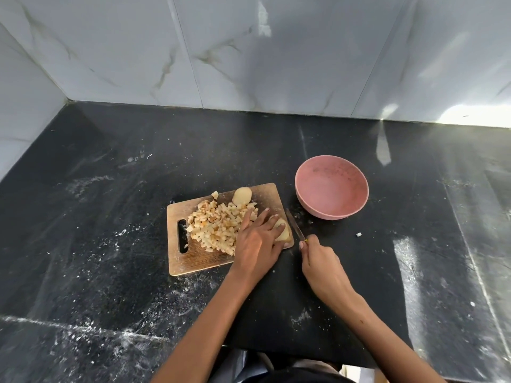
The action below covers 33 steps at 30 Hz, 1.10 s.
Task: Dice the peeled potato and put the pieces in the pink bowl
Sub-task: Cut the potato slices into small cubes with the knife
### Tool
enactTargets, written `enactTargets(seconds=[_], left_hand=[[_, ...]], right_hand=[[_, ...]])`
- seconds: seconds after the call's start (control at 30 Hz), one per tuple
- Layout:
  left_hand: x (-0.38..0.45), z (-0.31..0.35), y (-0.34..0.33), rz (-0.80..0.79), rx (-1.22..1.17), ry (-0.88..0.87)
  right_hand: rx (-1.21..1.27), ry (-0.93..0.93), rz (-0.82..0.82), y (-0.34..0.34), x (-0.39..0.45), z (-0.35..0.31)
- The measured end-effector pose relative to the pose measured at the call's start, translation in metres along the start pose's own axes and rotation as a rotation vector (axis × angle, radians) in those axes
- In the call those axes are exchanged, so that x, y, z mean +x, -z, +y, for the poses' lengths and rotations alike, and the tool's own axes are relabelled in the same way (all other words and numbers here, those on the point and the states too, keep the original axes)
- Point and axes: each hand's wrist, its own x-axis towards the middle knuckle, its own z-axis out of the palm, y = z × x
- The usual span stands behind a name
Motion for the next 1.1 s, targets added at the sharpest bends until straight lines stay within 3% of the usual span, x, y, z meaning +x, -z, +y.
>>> enactTargets(seconds=[0.57,0.83,1.1], left_hand=[[-0.011,0.01,-0.006,-0.034,0.092,0.147],[-0.009,0.016,-0.008,-0.021,0.145,0.219],[-0.01,0.015,-0.006,-0.008,0.152,0.203]], right_hand=[[-0.205,-0.145,-0.153,-0.006,0.01,-0.025],[-0.205,-0.135,-0.237,-0.003,-0.029,0.004],[-0.019,-0.013,-0.116,0.007,-0.017,0.0]])
